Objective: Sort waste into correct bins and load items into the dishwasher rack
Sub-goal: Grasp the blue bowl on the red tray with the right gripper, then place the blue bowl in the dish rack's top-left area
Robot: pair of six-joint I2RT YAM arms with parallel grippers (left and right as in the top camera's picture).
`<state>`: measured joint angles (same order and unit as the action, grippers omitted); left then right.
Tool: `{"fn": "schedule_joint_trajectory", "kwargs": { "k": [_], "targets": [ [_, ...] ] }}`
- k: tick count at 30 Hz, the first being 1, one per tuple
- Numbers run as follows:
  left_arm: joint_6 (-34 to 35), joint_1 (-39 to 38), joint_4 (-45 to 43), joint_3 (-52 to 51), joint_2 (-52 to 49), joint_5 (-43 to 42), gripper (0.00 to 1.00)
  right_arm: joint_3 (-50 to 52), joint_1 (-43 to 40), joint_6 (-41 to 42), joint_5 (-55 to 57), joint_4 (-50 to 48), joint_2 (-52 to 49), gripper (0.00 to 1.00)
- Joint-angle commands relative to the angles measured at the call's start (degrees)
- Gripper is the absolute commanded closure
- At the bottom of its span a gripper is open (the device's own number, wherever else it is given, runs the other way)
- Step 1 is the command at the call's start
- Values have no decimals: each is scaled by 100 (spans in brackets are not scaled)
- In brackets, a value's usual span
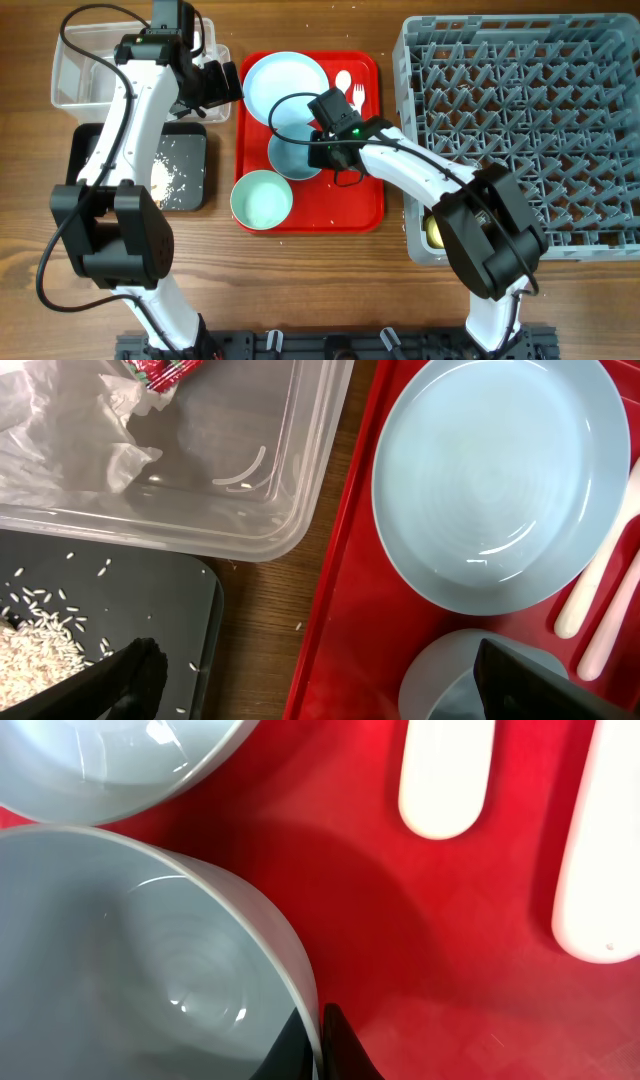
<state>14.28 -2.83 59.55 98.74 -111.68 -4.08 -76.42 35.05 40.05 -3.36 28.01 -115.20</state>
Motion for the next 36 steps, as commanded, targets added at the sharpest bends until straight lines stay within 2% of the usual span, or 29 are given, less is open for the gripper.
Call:
{"fn": "schedule_joint_trajectory", "kwargs": {
  "k": [1,3,5,6,7,9,11,12,13,14,16,17,20,21,24,30,35,36],
  "targets": [
    [31,11,-2,50,79,94,0,-17,-348,-507,463,286,1091,96],
    [31,11,-2,50,79,94,0,-17,-597,-1021,866,308,2094,96],
    [31,11,-2,50,79,94,0,-17,-695,-1320,2070,313,3056,96],
    [31,11,-2,50,79,94,0,-17,-695,-1482,2918,310,3397,96],
    [31,11,-2,50,79,94,0,-17,-695,-1862,4570,245,3748,96],
    [31,11,-2,50,79,94,0,-15,-708,-2874,6133,-90,3729,96],
    [31,11,-2,50,79,94,0,-15,-817,-4131,7121,-887,3379,96],
    [31,11,-2,50,79,94,0,-17,-968,-5608,7630,-2046,2885,96],
    [31,11,-2,50,79,94,0,-15,-1058,-6238,7683,-2632,2636,96],
    [31,11,-2,50,79,94,0,-15,-1237,-7471,7676,-3860,2076,96],
    [31,11,-2,50,79,94,0,-17,-1473,-9320,7597,-5895,1132,96],
    [31,11,-2,50,79,94,0,-17,-1598,-10008,7442,-6808,649,96],
    [31,11,-2,50,79,94,0,-17,-1860,-11114,6929,-7840,-378,96],
    [31,11,-2,50,79,94,0,-17,-1934,-11405,6756,-7836,-695,96],
    [31,11,-2,50,79,94,0,-17,-2015,-11335,6603,-7814,-981,96],
    [31,11,-2,50,79,94,0,-15,-1869,-11130,6367,-6800,-1010,96],
    [31,11,-2,50,79,94,0,-15,-1567,-11171,6467,-6688,-1010,96],
    [31,11,-2,50,79,94,0,-15,-1504,-11162,6492,-6688,-1010,89]
  ]
}}
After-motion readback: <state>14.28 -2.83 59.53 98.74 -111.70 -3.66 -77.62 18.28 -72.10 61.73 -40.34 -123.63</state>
